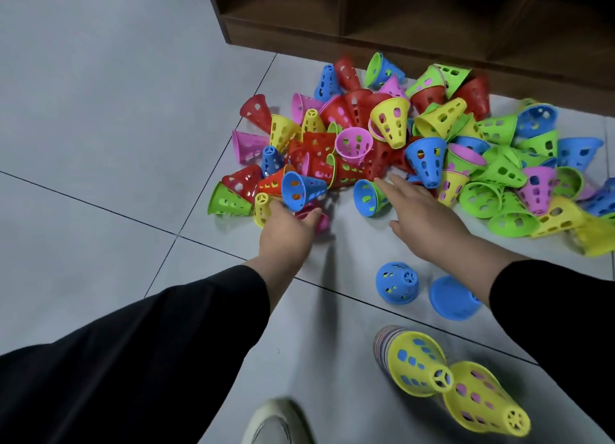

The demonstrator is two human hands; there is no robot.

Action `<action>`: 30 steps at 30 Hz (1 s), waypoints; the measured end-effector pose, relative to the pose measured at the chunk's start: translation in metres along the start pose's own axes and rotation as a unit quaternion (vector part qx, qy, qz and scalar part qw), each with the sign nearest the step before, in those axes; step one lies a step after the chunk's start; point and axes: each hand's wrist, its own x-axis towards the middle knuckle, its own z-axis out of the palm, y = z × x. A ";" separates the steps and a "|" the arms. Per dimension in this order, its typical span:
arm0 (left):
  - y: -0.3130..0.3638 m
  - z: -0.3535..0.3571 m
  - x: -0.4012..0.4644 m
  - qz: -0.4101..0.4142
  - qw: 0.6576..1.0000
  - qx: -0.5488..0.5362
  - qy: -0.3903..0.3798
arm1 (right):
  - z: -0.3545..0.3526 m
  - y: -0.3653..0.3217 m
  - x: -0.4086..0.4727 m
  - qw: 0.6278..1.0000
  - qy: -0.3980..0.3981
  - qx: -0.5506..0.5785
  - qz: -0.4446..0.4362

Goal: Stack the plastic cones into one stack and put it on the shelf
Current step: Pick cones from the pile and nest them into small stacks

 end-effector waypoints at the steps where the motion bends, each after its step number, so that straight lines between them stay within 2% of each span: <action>1: 0.002 0.002 0.002 -0.010 1.000 -0.009 -0.004 | 0.002 0.000 0.006 1.000 -0.008 -0.018 -0.003; 5: 0.008 0.007 0.012 -0.039 0.997 -0.051 -0.030 | 0.012 0.001 0.022 0.998 -0.048 -0.045 -0.012; 9: 0.011 0.010 0.018 -0.035 0.990 -0.114 -0.074 | 0.015 0.001 0.033 0.998 0.003 -0.050 -0.042; 14: 0.005 0.005 0.016 -0.068 0.979 -0.158 -0.113 | 0.022 -0.001 0.044 0.993 0.039 -0.087 -0.065; 18: 0.001 -0.001 0.008 -0.126 0.954 -0.207 -0.176 | 0.021 -0.005 0.045 0.992 0.023 -0.094 -0.078; 20: -0.001 -0.002 0.003 -0.168 0.932 -0.244 -0.207 | 0.023 -0.008 0.043 0.991 0.002 -0.108 -0.074; 23: -0.005 0.000 -0.009 -0.206 0.899 -0.309 -0.233 | 0.024 -0.012 0.039 0.989 0.013 -0.133 -0.067; 27: -0.017 -0.001 -0.032 -0.223 0.871 -0.333 -0.285 | 0.011 -0.012 0.031 0.998 -0.003 -0.029 -0.055; 30: -0.022 -0.005 -0.047 -0.222 0.853 -0.349 -0.318 | -0.001 -0.007 0.019 0.999 0.021 -0.002 -0.049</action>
